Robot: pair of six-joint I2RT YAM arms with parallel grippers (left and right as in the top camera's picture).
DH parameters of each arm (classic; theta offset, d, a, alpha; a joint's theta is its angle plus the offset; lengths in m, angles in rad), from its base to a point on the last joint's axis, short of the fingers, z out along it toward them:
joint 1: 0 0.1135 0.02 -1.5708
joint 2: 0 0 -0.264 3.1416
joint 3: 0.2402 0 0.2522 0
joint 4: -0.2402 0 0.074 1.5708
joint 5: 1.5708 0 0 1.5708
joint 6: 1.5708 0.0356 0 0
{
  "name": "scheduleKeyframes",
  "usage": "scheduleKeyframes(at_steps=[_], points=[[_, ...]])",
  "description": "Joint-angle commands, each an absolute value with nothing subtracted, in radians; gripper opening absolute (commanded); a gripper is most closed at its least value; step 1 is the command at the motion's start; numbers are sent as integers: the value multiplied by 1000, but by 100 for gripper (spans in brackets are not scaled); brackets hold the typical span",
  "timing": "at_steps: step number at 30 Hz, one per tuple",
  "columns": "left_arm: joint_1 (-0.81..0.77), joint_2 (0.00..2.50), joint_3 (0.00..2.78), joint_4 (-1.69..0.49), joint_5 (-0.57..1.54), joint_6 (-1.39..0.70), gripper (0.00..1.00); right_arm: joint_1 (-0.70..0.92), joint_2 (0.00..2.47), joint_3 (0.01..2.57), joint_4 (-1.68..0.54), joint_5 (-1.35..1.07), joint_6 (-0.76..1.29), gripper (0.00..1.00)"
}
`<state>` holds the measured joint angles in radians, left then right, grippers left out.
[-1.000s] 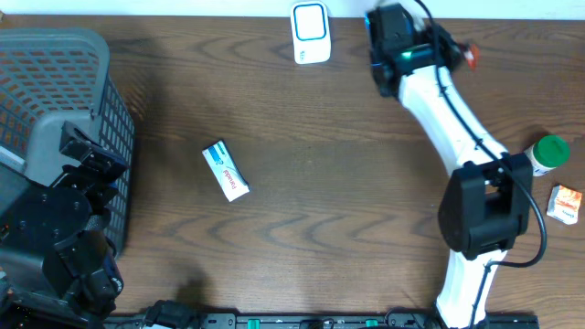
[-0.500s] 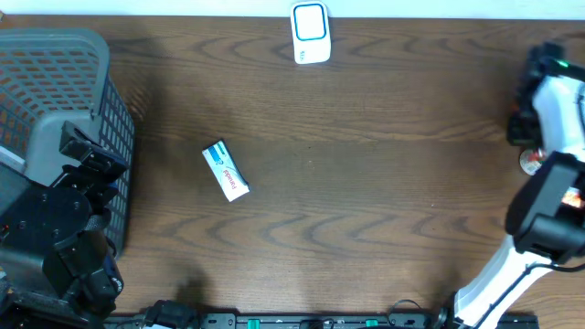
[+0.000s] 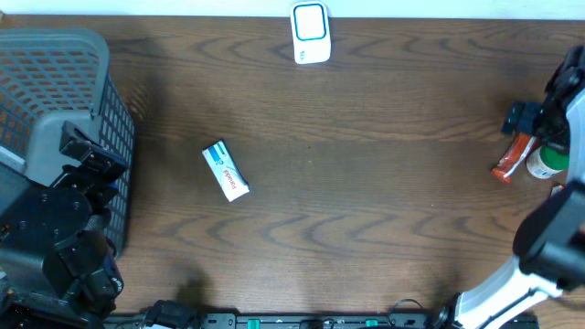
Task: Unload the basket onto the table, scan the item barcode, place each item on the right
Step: 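Carry the red bar to the table's right edge and release it, then move the right gripper to the white Panadol box and grasp it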
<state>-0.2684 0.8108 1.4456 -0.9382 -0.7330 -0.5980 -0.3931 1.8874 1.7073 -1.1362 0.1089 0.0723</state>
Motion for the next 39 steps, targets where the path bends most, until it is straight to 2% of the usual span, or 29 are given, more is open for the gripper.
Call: scheduleKeyframes(at_steps=[1, 6, 12, 19, 26, 30, 39], points=[[-262, 811, 1443, -939, -745, -585, 100, -282, 1734, 1743, -1117, -170, 96, 99], [-262, 811, 1443, -939, -745, -585, 100, -7, 1693, 1738, -1037, -369, 97, 99], [-262, 811, 1443, -939, -745, -585, 100, 402, 1813, 1735, -995, -361, 142, 99], [-262, 811, 1443, -939, -745, -585, 100, 723, 1984, 1736, -895, -50, 255, 99], [-262, 811, 1443, -939, -745, -585, 100, 884, 2116, 1735, -773, -42, 267, 99], [-262, 811, 1443, -939, -745, -585, 100, 914, 2147, 1735, -751, 34, 303, 99], [-262, 811, 1443, -939, -745, -585, 100, 958, 2256, 1735, -659, 36, 337, 99]])
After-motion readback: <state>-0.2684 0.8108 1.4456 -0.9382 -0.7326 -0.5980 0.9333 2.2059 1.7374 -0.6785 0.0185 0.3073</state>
